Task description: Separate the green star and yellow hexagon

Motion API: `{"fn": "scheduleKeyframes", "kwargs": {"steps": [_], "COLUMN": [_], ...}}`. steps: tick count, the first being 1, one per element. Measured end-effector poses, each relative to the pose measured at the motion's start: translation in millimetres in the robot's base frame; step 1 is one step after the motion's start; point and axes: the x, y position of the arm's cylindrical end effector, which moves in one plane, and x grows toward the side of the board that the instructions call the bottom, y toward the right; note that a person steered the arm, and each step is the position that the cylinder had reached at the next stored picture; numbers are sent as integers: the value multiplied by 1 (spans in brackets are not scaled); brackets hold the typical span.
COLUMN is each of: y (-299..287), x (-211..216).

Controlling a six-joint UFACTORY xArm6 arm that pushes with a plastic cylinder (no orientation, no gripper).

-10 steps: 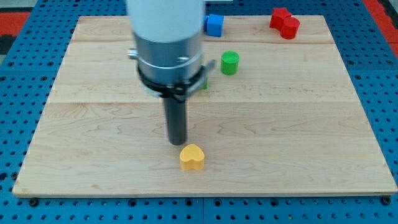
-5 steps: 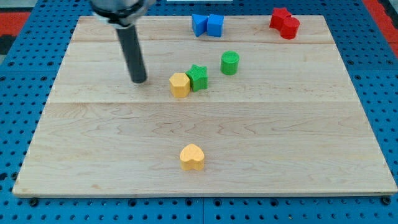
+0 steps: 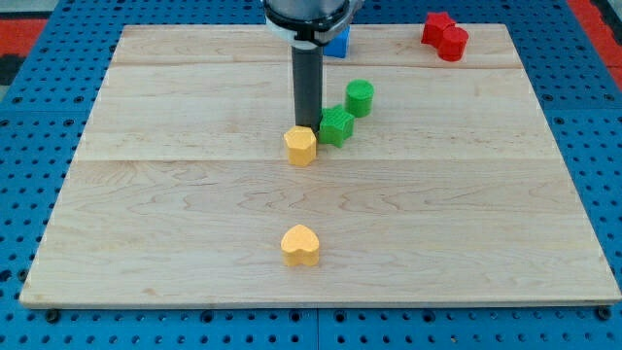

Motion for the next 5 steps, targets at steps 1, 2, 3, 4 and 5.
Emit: {"fn": "scheduleKeyframes", "kwargs": {"steps": [1,2,3,4,5], "y": [-45,-84,-80,-65,-44], "x": [7,10,14,16,19]}}
